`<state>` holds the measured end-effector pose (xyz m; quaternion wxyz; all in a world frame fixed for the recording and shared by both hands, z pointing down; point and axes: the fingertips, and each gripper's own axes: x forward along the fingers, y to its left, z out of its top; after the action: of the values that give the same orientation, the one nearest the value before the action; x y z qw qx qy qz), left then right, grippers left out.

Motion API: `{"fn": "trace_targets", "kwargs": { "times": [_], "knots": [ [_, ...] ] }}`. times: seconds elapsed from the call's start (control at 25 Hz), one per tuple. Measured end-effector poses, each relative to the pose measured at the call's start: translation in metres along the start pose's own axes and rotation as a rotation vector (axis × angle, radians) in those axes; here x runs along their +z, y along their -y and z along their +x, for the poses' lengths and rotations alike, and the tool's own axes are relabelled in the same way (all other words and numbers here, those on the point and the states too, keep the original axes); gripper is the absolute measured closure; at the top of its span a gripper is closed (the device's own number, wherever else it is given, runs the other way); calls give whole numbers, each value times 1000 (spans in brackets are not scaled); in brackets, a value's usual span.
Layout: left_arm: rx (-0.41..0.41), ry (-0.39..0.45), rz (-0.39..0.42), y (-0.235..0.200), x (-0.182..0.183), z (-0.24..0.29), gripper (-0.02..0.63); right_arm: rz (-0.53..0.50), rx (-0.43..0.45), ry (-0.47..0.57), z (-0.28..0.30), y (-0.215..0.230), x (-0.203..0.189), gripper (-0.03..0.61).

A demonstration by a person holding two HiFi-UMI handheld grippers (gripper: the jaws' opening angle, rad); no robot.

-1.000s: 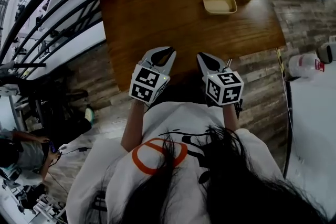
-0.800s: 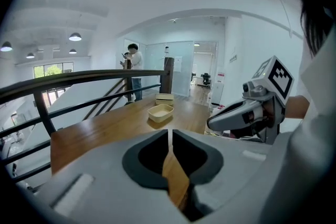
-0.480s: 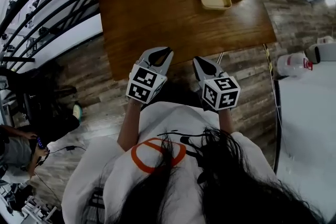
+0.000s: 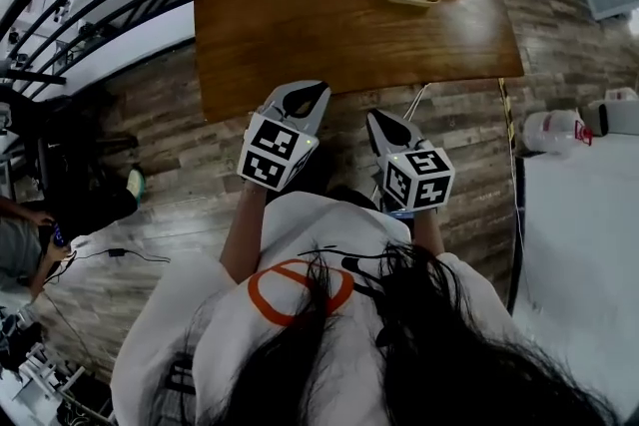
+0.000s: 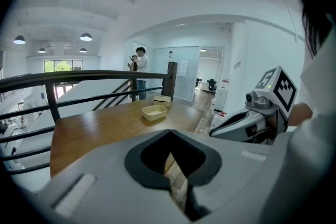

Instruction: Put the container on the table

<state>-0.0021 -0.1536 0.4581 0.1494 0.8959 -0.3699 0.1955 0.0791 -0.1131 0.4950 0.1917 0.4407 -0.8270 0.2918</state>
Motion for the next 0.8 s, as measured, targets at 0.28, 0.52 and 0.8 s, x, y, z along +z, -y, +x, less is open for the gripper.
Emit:
{"fn": "trace_targets", "kwargs": {
  "times": [0.28, 0.52, 0.8],
  "knots": [
    [13, 17, -26, 68, -14, -16, 614, -49, 53, 12, -44, -5, -27, 560],
    [33, 5, -25, 122, -39, -32, 614, -63, 90, 21, -84, -13, -66, 560],
    [55, -11, -21, 159, -61, -63, 614, -75, 121, 31, -110, -35, -94, 560]
  ]
}}
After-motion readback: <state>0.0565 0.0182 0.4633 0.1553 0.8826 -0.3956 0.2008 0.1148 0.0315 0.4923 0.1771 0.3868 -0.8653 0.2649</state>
